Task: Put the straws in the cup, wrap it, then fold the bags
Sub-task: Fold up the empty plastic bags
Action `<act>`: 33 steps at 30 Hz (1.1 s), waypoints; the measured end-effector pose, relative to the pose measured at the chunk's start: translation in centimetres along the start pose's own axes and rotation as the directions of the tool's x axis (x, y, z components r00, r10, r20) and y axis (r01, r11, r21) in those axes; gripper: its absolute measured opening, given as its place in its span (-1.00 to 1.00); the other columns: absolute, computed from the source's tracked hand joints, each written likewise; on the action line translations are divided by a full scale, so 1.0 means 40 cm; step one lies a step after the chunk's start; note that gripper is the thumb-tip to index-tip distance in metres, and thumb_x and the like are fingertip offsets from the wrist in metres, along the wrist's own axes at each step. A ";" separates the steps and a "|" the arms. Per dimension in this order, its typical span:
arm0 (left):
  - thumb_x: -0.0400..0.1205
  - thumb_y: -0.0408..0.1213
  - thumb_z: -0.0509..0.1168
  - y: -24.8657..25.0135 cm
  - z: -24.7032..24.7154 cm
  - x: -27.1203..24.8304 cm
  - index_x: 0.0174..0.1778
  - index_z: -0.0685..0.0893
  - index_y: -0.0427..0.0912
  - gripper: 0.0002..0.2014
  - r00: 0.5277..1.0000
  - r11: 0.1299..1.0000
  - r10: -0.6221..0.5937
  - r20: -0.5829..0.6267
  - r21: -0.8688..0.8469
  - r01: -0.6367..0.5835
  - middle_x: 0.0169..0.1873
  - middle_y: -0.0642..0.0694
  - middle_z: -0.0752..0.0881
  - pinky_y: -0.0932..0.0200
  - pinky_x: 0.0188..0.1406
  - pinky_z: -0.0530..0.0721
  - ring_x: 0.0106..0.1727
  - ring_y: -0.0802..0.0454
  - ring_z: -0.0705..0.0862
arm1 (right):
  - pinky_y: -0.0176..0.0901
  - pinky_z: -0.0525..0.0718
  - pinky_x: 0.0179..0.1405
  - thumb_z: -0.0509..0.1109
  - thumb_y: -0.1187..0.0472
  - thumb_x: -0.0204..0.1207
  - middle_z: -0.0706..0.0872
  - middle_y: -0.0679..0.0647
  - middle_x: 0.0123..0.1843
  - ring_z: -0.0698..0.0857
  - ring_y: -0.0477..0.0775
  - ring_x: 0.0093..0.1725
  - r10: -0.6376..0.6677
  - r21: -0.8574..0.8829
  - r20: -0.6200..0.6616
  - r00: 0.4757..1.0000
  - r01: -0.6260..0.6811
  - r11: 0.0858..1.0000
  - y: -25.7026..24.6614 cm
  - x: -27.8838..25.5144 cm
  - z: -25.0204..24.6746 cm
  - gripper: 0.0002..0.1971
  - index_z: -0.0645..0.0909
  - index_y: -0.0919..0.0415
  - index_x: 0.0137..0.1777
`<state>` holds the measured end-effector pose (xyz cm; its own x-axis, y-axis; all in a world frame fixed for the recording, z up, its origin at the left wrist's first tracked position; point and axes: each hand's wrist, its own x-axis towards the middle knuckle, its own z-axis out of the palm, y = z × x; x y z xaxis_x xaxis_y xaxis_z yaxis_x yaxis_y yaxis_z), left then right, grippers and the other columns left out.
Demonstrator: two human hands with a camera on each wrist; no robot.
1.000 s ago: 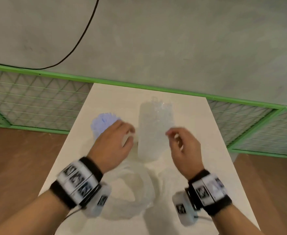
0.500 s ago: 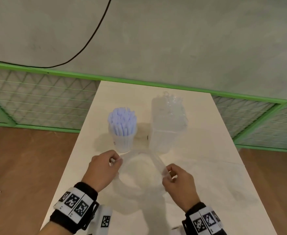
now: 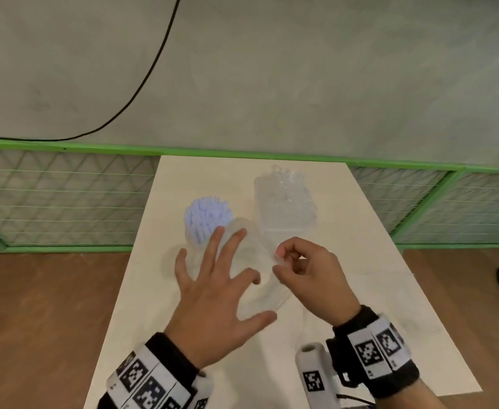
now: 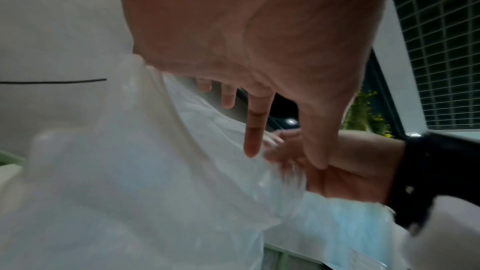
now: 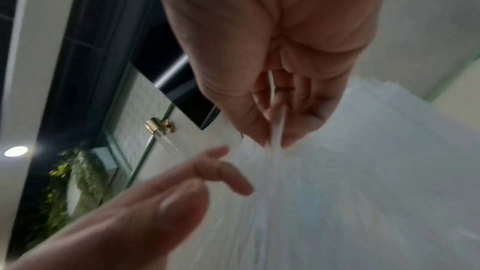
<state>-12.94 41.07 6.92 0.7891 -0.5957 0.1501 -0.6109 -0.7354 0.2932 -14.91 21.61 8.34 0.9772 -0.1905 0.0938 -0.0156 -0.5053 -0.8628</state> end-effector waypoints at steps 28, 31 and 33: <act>0.73 -0.22 0.21 -0.045 -0.084 0.190 -0.16 0.77 -0.04 -0.75 0.878 0.523 -0.461 -0.127 -0.838 0.153 -0.20 0.01 0.82 0.32 -0.26 0.72 -0.29 0.07 0.77 | -0.16 0.50 -0.49 0.51 0.41 0.48 0.68 0.16 -0.42 0.54 0.03 -0.54 0.193 0.279 -0.037 0.981 -0.175 0.944 0.215 0.057 -0.298 -0.87 0.77 0.27 -0.29; 0.72 -0.20 0.20 -0.058 -0.103 0.191 -0.12 0.78 -0.09 -0.75 0.867 0.421 -0.492 -0.083 -0.894 0.153 -0.40 -0.15 0.77 0.34 -0.48 0.63 -0.49 0.06 0.65 | -0.21 0.41 -0.54 0.59 0.09 0.30 0.58 0.14 -0.47 0.46 -0.01 -0.57 0.227 0.430 -0.224 0.948 -0.113 0.896 0.214 0.091 -0.375 -0.78 0.74 0.26 -0.34; 0.73 -0.22 0.18 -0.040 -0.101 0.199 -0.10 0.77 -0.13 -0.75 0.866 0.386 -0.492 -0.087 -0.914 0.127 -0.52 -0.14 0.71 0.37 -0.56 0.55 -0.58 0.11 0.58 | -0.21 0.58 -0.43 0.56 -0.13 0.23 0.64 0.09 -0.32 0.58 -0.04 -0.40 0.241 0.562 -0.268 0.933 -0.052 0.825 0.214 0.103 -0.389 -0.68 0.77 0.15 -0.28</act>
<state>-5.42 38.83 11.45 0.9897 -0.1265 0.0677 -0.0763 -0.0643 0.9950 -14.31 3.40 9.08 0.8506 -0.5256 0.0126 0.0555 0.0661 -0.9963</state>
